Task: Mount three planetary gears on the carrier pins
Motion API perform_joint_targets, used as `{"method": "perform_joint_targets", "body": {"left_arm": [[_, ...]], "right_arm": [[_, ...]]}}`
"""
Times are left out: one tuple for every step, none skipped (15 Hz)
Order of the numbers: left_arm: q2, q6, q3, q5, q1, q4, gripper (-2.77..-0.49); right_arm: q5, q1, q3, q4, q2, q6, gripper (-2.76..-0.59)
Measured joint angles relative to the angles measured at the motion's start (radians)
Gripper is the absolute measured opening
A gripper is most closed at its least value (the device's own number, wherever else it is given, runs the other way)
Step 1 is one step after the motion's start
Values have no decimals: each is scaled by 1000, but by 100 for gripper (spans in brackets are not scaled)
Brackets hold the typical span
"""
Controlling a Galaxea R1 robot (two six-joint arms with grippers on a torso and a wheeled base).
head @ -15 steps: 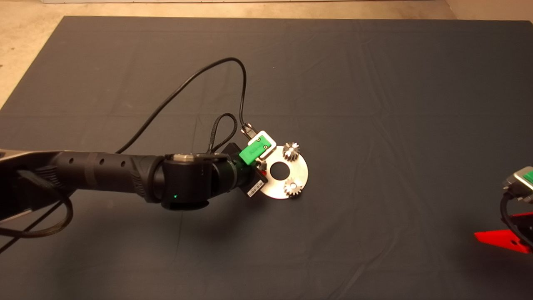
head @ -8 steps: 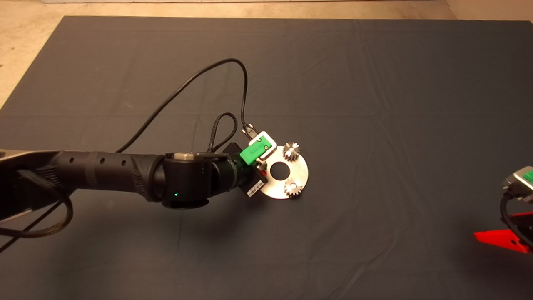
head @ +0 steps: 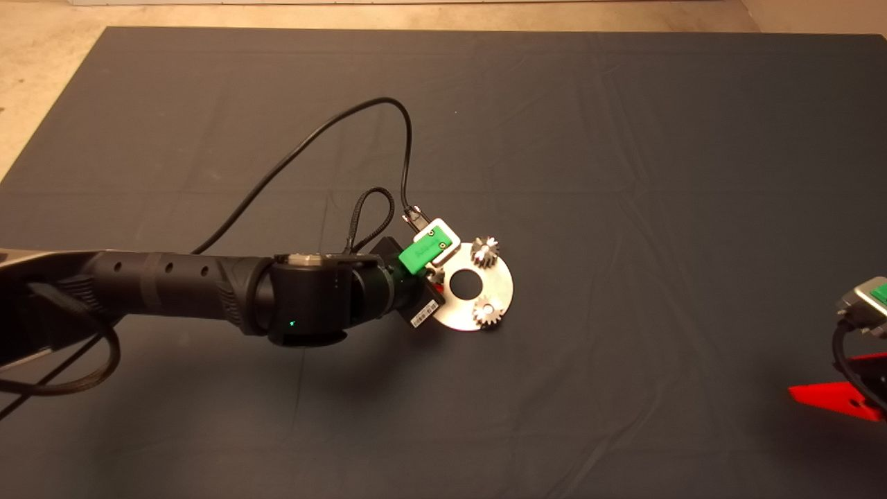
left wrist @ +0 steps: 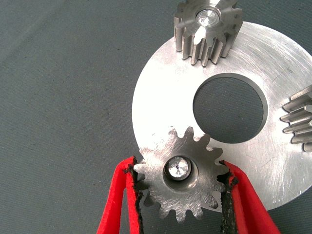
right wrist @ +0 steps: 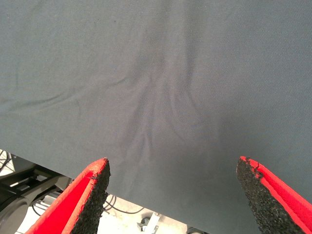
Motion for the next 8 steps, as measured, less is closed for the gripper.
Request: {"method": "perform_joint_targets", "body": {"left_arm": [[-3, 0, 1, -3, 0, 0, -255], [-5, 0, 1, -8, 0, 0, -255], [-6, 0, 1, -10, 0, 0, -255], [-10, 0, 2, -14, 0, -1, -246], [-13, 0, 3, -19, 0, -1, -243], [-16, 1, 7, -19, 0, -4, -239], [-17, 1, 9, -18, 0, -7, -233], [-17, 1, 9, -18, 0, -7, -231]], "right_arm": [[0, 0, 0, 0, 0, 0, -144], [0, 0, 0, 0, 0, 0, -144], [0, 0, 0, 0, 0, 0, -144], [0, 0, 0, 0, 0, 0, -144], [0, 0, 0, 0, 0, 0, -144], [0, 0, 0, 0, 1, 0, -144], [0, 0, 0, 0, 0, 0, -144], [1, 0, 0, 0, 1, 0, -144]]}}
